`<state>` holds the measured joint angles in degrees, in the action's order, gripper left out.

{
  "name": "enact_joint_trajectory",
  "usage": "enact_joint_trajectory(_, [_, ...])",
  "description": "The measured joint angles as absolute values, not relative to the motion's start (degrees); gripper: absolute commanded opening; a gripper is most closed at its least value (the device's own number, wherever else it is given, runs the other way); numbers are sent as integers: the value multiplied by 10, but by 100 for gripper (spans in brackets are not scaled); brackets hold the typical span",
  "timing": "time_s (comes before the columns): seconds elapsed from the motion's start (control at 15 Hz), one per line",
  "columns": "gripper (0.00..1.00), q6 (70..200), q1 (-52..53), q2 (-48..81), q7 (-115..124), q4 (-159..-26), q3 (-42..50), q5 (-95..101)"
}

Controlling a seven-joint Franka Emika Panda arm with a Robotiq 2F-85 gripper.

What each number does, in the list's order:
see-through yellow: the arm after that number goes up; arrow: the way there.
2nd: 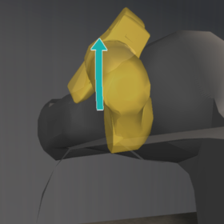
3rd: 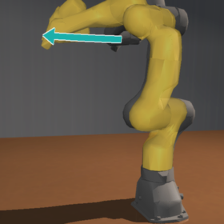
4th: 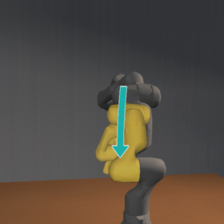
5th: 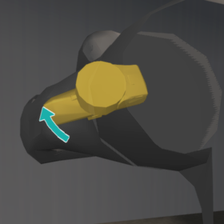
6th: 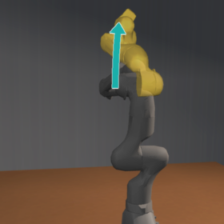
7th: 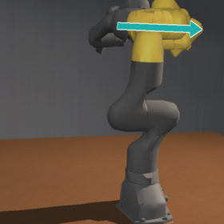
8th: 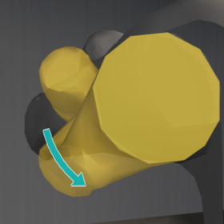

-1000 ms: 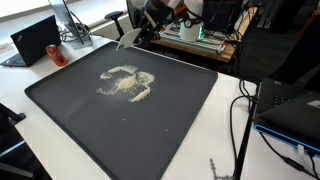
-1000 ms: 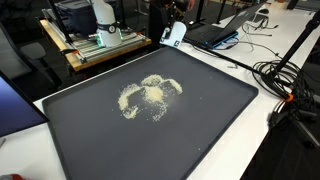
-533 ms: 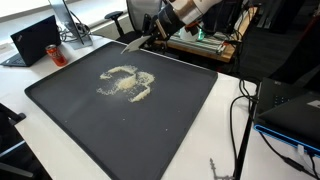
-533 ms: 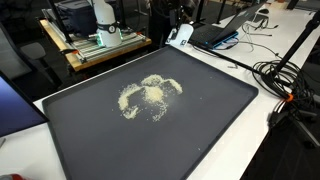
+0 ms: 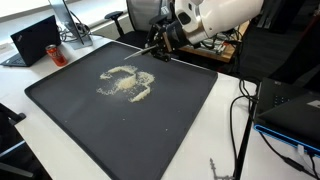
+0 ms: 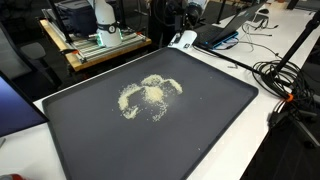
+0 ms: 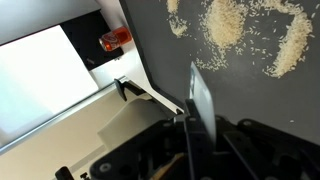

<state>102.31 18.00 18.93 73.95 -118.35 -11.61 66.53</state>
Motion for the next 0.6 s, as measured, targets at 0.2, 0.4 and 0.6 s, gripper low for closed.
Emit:
enact_joint_trajectory(0.2, [1, 998, 186, 208, 738, -1169, -117, 666])
enact_joint_trajectory(0.4, [1, 972, 188, 218, 733, -1162, -118, 666])
enact_joint_trajectory(0.6, [1, 951, 188, 222, 723, -1160, -120, 666])
